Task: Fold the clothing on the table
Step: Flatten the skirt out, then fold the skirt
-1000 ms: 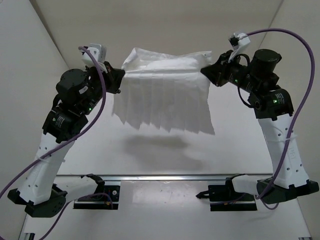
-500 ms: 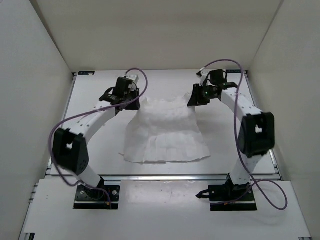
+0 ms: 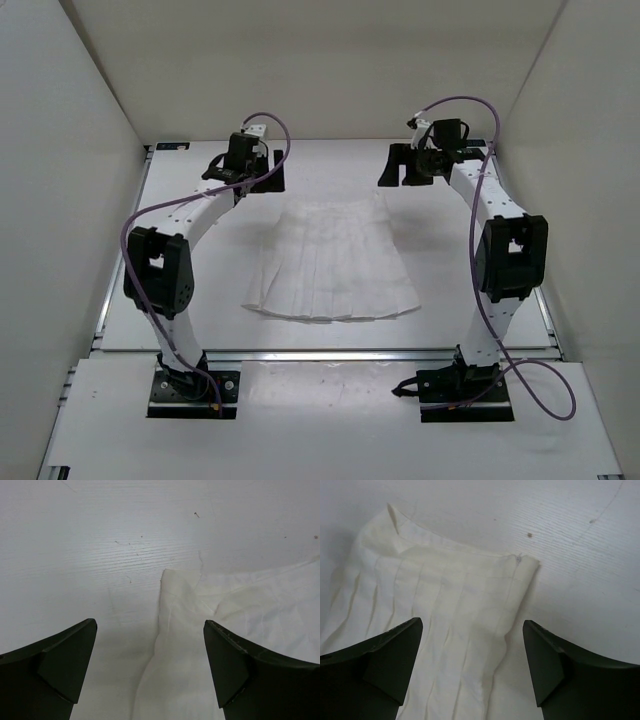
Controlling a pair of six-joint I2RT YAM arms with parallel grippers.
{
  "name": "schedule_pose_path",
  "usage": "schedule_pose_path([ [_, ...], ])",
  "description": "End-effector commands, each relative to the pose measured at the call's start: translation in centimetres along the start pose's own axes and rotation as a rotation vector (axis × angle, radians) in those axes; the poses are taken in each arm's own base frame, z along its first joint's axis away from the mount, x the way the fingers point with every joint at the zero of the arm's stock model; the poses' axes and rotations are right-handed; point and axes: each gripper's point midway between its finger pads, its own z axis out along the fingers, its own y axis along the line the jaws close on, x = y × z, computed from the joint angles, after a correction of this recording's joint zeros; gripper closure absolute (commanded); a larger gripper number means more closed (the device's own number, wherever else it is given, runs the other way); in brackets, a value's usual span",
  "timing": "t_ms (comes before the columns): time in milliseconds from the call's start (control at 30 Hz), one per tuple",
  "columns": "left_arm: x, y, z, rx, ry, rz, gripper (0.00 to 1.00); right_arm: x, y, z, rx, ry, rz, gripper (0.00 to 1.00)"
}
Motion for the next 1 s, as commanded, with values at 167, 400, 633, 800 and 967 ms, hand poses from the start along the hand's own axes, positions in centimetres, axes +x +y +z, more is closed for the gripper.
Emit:
schedule_pose_path([
  [167,3.9,-3.1,4.5,0.099,0.059,-0.016,0.02,2.4,-3.6,3.6,0.01,0.065,0.058,0.24],
  [400,5.8,-3.1,7.0,0.118,0.121,-0.072,0.05,4.8,-4.1,6.4,-0.027,0.131,0.104,0.33],
  [633,5.4,-3.1,8.6,0.1,0.105,-0.111,0.04,4.4,-4.7,7.9,-0.03,0.138,0.086,0.32],
  [800,5.5,-3.3,9.9,0.086,0.121,-0.109,0.09,4.6,-5.6,9.0,-0.044,0.157,0.106,0.36],
  [967,3.8,-3.7,9.8,0.088,0.078,-0.1,0.08,4.7,-5.2,9.5,-0.045,0.172,0.096,0.41],
])
